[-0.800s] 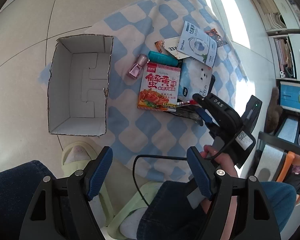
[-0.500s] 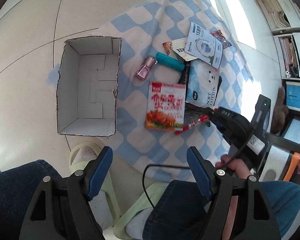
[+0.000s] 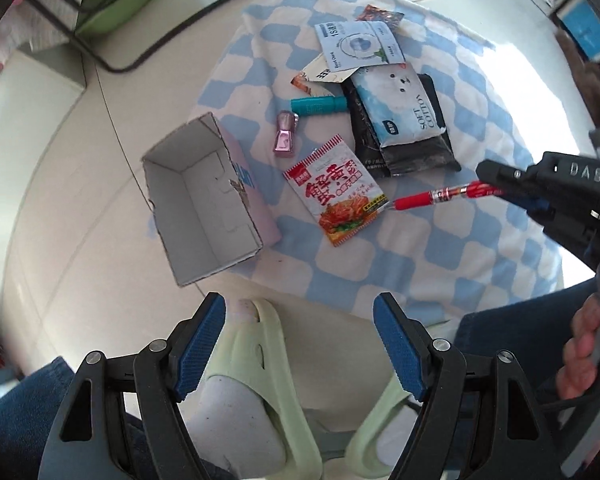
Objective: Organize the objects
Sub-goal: 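Grasp the red pen with the right gripper and lift it, then close the left gripper on the red pen while the right gripper holds it out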
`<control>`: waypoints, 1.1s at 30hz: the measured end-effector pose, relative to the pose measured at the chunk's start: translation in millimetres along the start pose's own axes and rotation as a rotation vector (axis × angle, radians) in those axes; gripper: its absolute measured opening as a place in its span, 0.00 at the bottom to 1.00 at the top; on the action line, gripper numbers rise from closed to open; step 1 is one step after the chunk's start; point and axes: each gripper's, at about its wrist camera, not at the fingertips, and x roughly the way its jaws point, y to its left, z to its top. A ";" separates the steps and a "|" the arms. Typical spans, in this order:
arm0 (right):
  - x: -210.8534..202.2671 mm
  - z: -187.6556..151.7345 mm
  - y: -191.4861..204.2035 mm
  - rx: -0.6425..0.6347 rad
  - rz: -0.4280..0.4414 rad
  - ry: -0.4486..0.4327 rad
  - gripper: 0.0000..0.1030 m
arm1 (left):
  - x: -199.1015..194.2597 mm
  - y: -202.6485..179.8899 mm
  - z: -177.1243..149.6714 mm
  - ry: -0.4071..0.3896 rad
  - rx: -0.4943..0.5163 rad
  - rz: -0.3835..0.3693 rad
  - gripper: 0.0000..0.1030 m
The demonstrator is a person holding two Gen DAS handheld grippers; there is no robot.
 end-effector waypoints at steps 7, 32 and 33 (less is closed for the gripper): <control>0.5 -9.8 30.0 -0.046 0.252 0.155 0.12 | -35.0 9.1 -12.6 -0.195 0.027 -0.024 0.73; 9.9 -37.7 67.8 -0.110 0.493 0.227 0.15 | 12.9 76.1 -5.1 -0.122 -0.030 -0.503 0.30; 10.4 -37.6 68.0 -0.100 0.502 0.224 0.17 | 15.6 73.6 -6.1 -0.110 -0.013 -0.512 0.24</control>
